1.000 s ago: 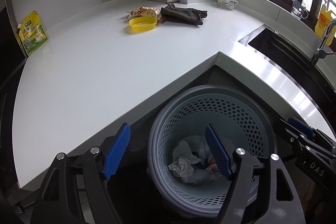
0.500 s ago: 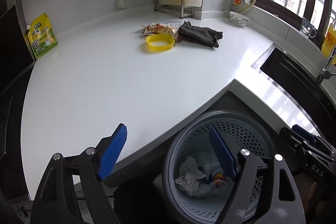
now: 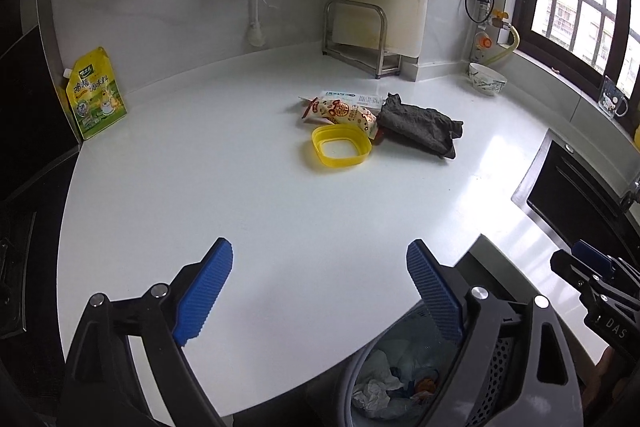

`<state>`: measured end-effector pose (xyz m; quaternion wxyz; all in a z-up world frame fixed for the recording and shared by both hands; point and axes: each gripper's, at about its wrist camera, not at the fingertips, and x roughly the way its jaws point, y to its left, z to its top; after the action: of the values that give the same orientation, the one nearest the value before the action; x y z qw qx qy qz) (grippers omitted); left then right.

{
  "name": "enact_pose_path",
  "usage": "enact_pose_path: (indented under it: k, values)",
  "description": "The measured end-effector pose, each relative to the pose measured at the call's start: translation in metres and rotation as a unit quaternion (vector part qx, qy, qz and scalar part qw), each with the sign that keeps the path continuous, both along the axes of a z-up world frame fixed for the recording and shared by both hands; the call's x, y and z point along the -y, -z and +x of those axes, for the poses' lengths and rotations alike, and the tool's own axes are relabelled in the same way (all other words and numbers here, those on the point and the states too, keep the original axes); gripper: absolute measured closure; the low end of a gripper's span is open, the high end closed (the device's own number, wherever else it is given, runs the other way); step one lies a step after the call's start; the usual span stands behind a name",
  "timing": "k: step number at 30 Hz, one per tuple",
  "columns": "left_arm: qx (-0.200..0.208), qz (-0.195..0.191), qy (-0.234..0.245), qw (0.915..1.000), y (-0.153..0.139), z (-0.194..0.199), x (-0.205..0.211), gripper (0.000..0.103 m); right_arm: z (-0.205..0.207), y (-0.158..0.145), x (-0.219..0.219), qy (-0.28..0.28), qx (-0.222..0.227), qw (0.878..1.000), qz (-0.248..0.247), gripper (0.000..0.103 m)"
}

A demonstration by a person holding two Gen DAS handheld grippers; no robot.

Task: Collect trash
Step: 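Move both tools back over the counter toward the grey cloth and yellow lid, then grasp the grey cloth with the right tool while the left tool approaches the yellow lid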

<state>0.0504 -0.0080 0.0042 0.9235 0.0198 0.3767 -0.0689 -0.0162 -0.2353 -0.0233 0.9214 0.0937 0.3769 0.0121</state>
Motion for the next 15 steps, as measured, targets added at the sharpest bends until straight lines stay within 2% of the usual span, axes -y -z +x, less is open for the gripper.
enact_pose_path:
  k: [8, 12, 15]
  values:
    - [-0.007, 0.002, -0.018, 0.9998, 0.003, 0.043, 0.001, 0.012, 0.058, -0.009, -0.001, -0.045, 0.007, 0.998, -0.035, 0.038]
    - [-0.011, 0.008, -0.023, 0.9996, 0.008, 0.063, 0.004, 0.012, 0.092, -0.004, -0.005, -0.069, -0.002, 0.996, -0.057, 0.037]
    - [-0.014, 0.014, -0.027, 0.9994, 0.013, 0.078, 0.007, 0.011, 0.115, 0.004, -0.005, -0.087, -0.012, 0.995, -0.053, 0.037]
